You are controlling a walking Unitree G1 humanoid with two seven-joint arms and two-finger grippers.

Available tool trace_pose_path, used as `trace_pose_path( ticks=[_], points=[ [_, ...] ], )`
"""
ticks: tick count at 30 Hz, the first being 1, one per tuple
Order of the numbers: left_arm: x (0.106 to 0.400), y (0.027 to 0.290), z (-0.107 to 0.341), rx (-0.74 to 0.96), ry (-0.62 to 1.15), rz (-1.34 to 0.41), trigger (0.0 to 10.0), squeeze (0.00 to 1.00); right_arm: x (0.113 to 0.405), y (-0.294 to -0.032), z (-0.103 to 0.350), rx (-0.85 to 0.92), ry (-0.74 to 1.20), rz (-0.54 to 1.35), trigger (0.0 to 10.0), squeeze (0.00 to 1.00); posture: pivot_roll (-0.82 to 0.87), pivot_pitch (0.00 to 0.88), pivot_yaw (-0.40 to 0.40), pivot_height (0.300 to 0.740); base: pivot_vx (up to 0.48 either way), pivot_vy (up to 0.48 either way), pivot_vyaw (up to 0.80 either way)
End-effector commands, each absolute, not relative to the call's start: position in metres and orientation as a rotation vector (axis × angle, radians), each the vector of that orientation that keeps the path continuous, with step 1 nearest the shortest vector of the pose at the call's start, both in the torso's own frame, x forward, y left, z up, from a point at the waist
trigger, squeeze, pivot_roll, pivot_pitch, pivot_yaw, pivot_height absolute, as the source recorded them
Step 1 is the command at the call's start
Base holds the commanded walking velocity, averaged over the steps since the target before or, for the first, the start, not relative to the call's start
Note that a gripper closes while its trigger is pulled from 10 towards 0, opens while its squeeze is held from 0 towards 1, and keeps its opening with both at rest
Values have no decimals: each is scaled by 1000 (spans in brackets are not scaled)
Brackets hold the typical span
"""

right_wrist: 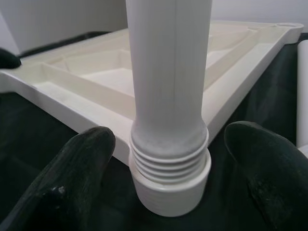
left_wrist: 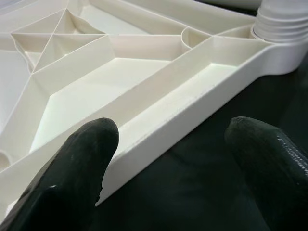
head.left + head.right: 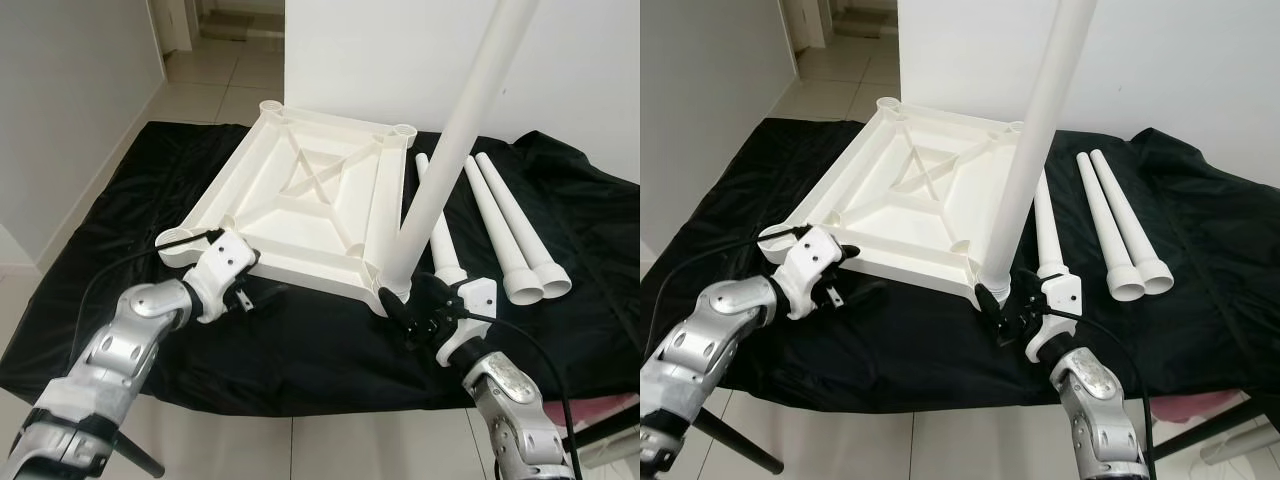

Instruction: Building children table

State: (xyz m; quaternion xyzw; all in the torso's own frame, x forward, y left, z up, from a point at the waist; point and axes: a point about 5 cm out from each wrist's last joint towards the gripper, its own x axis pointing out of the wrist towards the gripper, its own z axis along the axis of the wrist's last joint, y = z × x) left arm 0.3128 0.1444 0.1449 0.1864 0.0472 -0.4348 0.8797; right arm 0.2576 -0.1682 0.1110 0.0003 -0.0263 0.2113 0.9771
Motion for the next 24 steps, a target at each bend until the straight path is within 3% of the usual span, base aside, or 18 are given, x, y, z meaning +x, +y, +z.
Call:
trace_pose_path(
  ticks=[1, 12, 24],
  points=[
    [315, 144, 145, 361, 94, -934, 10000, 0, 259, -165, 110, -22, -55, 425, 10000, 0, -1, 0, -33, 740, 0, 0, 0],
    [339, 127, 139, 249, 100, -926, 10000, 0, 274, -146, 103, -37, -63, 325, 10000, 0, -3, 0, -35, 740, 0, 0, 0],
    [349, 123, 126, 287, 158, -941, 10000, 0, 279, -143, 108, -47, -100, 326, 10000, 0, -16, 0, -19, 740, 0, 0, 0]
  ],
)
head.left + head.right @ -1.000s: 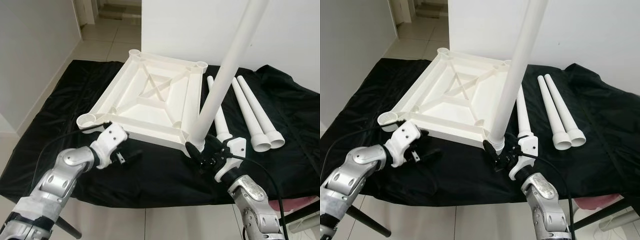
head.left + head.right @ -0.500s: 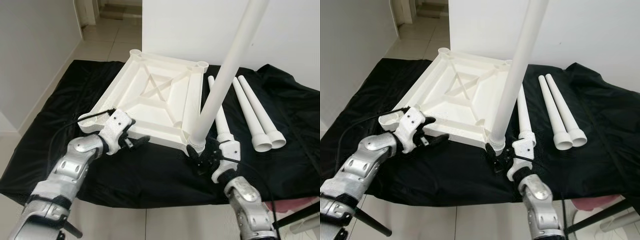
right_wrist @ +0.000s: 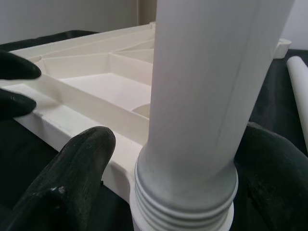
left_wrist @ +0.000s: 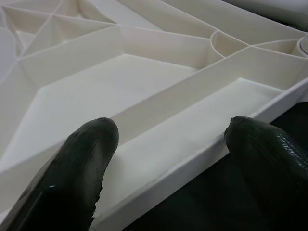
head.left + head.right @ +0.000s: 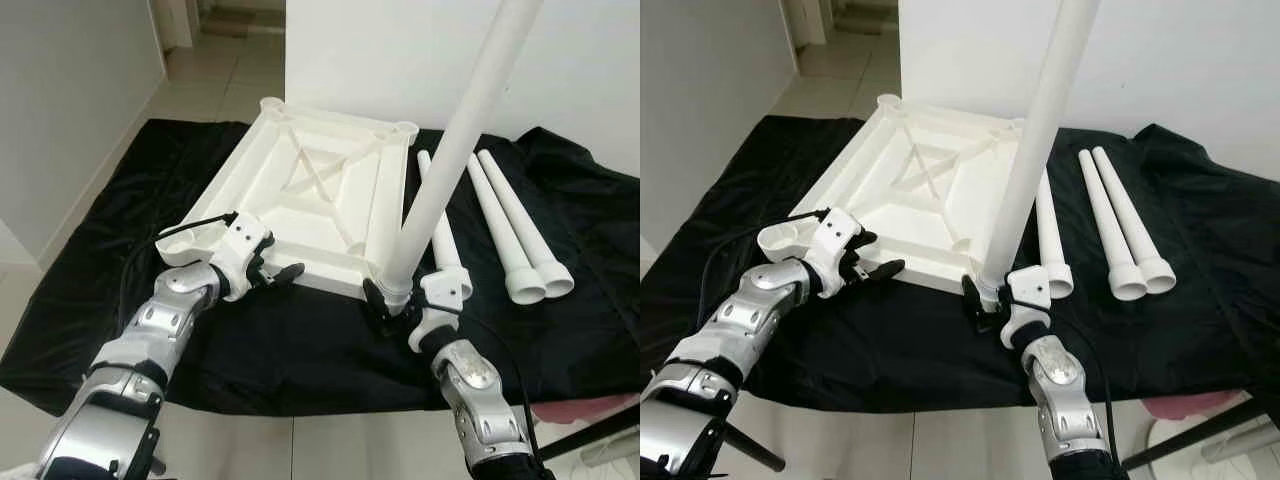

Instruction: Building children table

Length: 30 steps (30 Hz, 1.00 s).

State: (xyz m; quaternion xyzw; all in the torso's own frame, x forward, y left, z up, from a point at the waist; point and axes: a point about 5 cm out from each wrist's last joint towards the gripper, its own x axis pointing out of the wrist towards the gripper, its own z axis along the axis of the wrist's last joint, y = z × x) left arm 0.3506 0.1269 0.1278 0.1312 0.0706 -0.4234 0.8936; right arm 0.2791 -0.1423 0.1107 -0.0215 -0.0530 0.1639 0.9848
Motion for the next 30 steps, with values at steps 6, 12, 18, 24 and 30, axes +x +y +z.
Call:
trace_pose_path(
  ticks=[6, 12, 18, 24, 30],
  points=[
    [345, 119, 108, 308, 259, -1032, 10000, 0, 279, -151, 109, -71, -108, 317, 10000, 0, -44, 0, -1, 740, 0, 0, 0],
    [345, 119, 104, 316, 286, -1056, 10000, 0, 279, -154, 112, -71, -118, 312, 10000, 0, -50, 0, 5, 740, 0, 0, 0],
    [346, 121, 94, 335, 350, -1042, 10000, 0, 269, -153, 109, -26, -128, 322, 10000, 0, -59, 0, 15, 740, 0, 0, 0],
    [350, 119, 96, 351, 357, -1030, 10000, 0, 260, -150, 102, 65, -100, 290, 10000, 0, -70, 0, 25, 740, 0, 0, 0],
    [353, 115, 102, 374, 363, -1080, 10000, 0, 254, -145, 96, 86, -85, 274, 10000, 0, -81, 0, 36, 740, 0, 0, 0]
  ],
)
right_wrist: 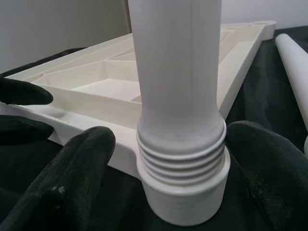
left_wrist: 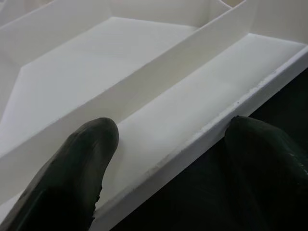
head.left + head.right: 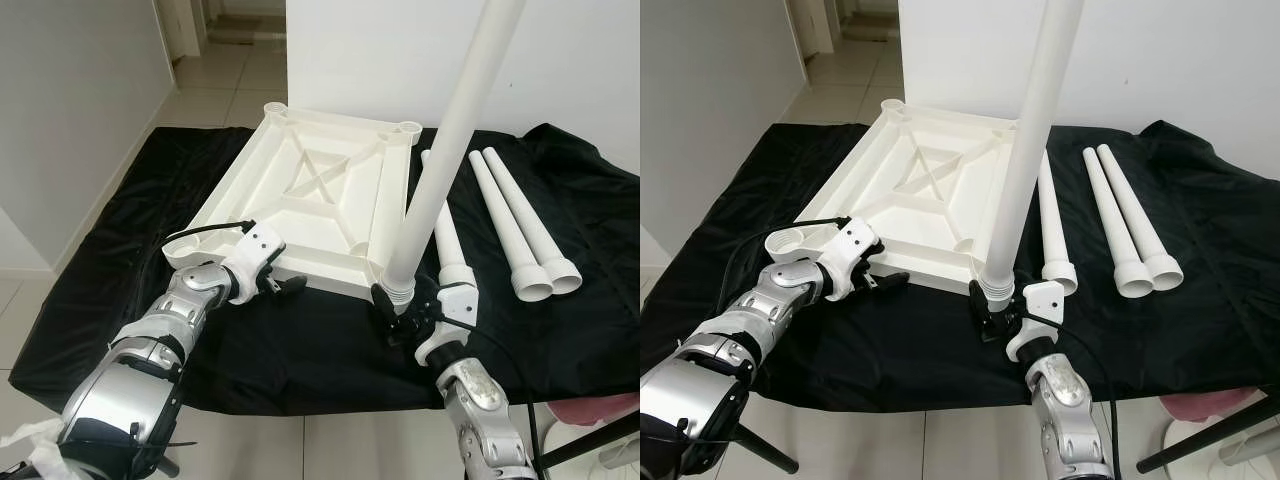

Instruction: Building children table

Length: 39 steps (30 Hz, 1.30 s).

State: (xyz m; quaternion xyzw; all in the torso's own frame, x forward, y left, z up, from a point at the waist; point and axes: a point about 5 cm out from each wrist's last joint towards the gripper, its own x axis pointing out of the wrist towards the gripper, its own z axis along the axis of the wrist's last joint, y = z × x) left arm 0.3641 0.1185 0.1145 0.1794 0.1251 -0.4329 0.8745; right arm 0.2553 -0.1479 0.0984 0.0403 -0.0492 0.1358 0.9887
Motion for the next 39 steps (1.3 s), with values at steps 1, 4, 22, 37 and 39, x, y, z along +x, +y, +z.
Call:
trace_pose_path(
  ticks=[1, 4, 22, 37, 39],
  points=[
    [353, 114, 103, 388, 386, -1115, 10000, 0, 253, -143, 96, 91, -84, 271, 10000, 0, -86, 0, 42, 740, 0, 0, 0],
    [351, 113, 102, 424, 416, -1166, 10000, 0, 252, -141, 96, 92, -86, 275, 10000, 0, -91, 0, 46, 740, 0, 0, 0],
    [346, 116, 98, 434, 530, -1273, 1098, 0, 248, -145, 93, 79, -73, 259, 10000, 0, -107, 0, 72, 740, 0, 0, 0],
    [342, 139, 92, 299, 494, -1196, 0, 0, 247, -145, 91, 72, -62, 265, 10000, 0, -96, 0, 64, 740, 0, 0, 0],
    [342, 141, 92, 285, 487, -1178, 0, 0, 247, -146, 91, 70, -62, 265, 10000, 0, -93, 0, 59, 740, 0, 0, 0]
  ],
)
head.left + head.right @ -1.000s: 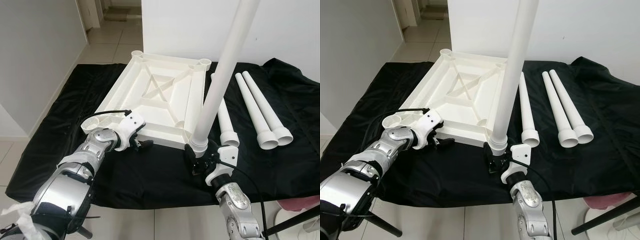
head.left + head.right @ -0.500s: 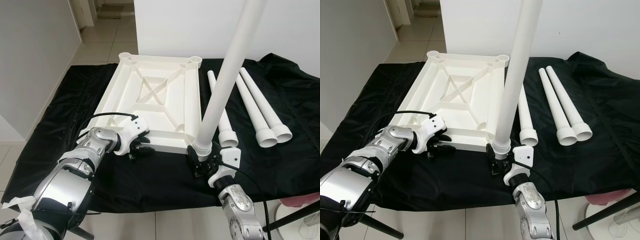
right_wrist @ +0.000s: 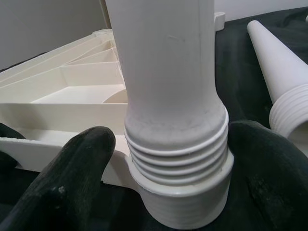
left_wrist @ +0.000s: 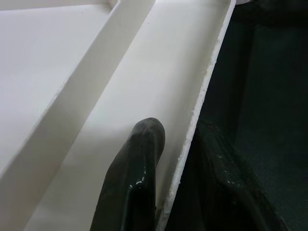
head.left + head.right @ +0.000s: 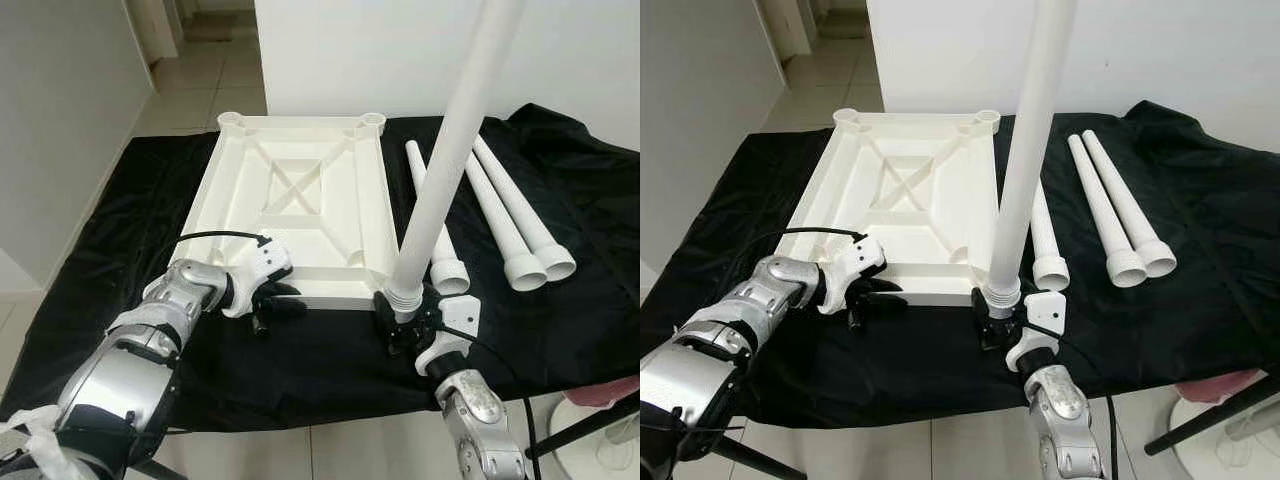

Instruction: Building children table

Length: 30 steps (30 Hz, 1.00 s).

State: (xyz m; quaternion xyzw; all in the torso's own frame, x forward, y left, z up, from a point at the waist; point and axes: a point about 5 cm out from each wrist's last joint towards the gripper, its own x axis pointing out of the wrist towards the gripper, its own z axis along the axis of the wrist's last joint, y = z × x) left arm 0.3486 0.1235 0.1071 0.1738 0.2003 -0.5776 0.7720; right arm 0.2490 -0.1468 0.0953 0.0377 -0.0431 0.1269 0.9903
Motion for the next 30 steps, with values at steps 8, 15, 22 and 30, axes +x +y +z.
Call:
trace_pose_path(
  ticks=[8, 15, 22, 30],
  points=[
    [341, 164, 90, 200, 424, -1033, 0, 0, 250, -148, 91, 53, -55, 283, 10000, 0, -79, 0, 40, 740, 0, 0, 0],
    [341, 179, 92, 169, 385, -941, 0, 0, 251, -147, 91, 46, -50, 305, 10000, 0, -69, 0, 20, 740, 0, 0, 0],
    [338, 178, 89, 178, 381, -953, 0, 0, 252, -147, 91, 40, -46, 319, 10000, 0, -66, 0, 14, 740, 0, 0, 0],
    [320, 161, 80, 208, 371, -1068, 10000, 0, 250, -149, 89, 30, -37, 330, 10000, 0, -70, 0, 13, 740, 0, 0, 0]
  ],
)
